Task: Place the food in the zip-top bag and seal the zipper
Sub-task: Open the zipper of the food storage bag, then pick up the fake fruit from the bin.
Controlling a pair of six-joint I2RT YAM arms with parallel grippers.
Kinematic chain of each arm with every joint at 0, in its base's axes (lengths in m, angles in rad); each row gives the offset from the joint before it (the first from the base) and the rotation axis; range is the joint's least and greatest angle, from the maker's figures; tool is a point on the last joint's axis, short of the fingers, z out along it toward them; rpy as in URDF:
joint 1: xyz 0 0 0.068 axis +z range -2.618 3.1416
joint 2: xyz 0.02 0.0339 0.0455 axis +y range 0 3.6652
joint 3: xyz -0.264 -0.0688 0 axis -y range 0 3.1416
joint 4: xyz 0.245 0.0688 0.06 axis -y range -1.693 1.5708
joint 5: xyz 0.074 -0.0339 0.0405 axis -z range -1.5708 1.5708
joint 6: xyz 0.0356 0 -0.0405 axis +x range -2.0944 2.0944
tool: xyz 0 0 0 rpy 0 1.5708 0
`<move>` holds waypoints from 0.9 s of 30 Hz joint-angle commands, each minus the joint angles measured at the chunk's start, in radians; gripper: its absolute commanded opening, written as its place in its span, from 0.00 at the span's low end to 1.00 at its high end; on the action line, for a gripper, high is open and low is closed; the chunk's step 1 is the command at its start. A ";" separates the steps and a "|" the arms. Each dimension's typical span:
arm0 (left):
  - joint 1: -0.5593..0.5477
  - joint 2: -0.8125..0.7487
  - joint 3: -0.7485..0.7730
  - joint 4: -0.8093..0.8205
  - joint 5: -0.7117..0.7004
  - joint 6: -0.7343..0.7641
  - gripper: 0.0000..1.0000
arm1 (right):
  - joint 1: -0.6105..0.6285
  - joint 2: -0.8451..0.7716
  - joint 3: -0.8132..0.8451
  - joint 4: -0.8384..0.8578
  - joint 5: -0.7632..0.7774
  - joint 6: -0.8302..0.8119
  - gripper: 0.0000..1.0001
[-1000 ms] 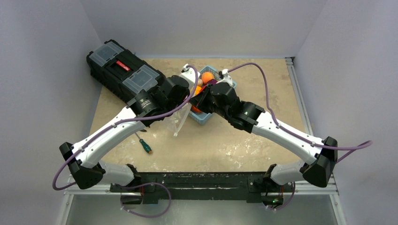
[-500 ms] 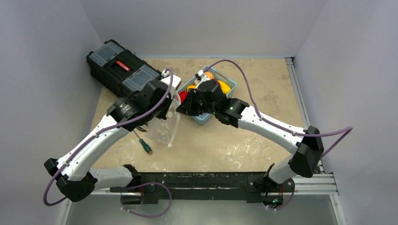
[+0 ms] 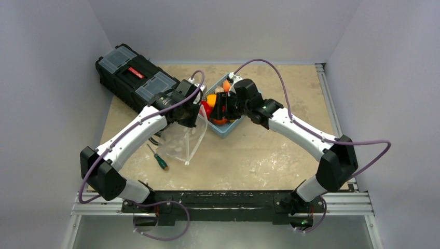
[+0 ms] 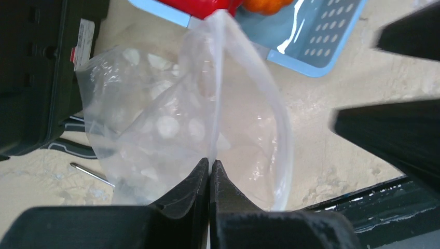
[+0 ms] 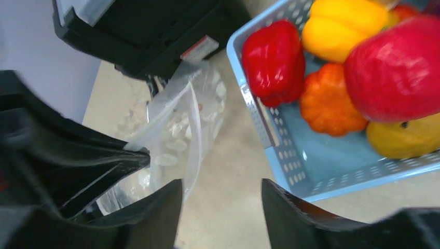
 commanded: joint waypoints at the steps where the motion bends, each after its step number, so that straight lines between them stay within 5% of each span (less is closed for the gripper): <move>1: 0.042 -0.093 -0.081 0.115 0.001 -0.038 0.00 | 0.010 -0.146 0.031 0.014 0.147 -0.079 0.62; 6: 0.045 -0.152 -0.133 0.144 -0.033 -0.046 0.00 | 0.001 -0.192 -0.014 0.083 0.321 -0.074 0.76; 11: 0.045 -0.171 -0.141 0.154 -0.037 -0.044 0.00 | -0.008 -0.050 0.093 -0.017 0.504 -0.089 0.86; 13: 0.045 -0.171 -0.136 0.145 -0.029 -0.043 0.00 | -0.008 0.010 0.129 -0.040 0.569 -0.109 0.98; 27: 0.049 -0.173 -0.146 0.147 -0.028 -0.033 0.00 | -0.008 0.289 0.207 0.061 0.706 -0.273 0.99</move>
